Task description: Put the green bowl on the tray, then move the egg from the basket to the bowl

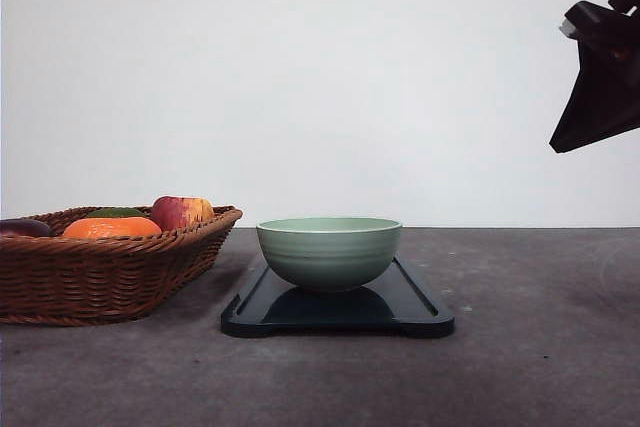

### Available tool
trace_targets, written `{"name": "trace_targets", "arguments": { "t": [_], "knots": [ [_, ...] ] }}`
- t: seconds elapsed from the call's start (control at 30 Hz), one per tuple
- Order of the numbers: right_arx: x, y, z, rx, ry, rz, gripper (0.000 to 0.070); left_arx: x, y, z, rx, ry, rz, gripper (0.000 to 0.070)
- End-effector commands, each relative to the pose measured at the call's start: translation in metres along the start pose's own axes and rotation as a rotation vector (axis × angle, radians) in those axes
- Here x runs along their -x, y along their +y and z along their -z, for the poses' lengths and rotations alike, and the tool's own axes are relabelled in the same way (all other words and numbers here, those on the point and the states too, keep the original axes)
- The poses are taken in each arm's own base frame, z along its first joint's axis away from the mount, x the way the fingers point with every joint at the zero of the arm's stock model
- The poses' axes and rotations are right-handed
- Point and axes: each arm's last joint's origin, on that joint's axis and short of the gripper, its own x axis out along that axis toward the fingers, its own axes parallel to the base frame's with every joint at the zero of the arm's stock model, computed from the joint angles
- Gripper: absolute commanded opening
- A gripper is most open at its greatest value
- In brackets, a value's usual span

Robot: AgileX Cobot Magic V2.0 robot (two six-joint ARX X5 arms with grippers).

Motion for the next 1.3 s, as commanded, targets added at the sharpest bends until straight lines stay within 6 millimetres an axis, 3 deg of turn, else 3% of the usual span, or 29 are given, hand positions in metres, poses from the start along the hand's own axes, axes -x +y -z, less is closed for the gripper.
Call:
{"name": "trace_targets", "arguments": {
  "t": [0.0, 0.17, 0.33, 1.27],
  "knots": [
    [0.0, 0.001, -0.003, 0.011, -0.011, -0.003, 0.0011, 0.003, 0.001, 0.01, 0.033, -0.031, -0.024, 0.0],
    [0.0, 0.001, -0.003, 0.011, -0.011, -0.003, 0.0011, 0.006, 0.005, 0.036, 0.107, -0.081, -0.076, 0.0],
    [0.0, 0.001, -0.003, 0.011, -0.011, -0.003, 0.0011, 0.005, 0.005, 0.051, 0.13, -0.082, -0.079, 0.0],
    [-0.001, -0.002, -0.007, 0.075, -0.056, 0.045, 0.0011, 0.006, 0.006, 0.052, 0.129, -0.067, -0.125, 0.0]
  ]
}}
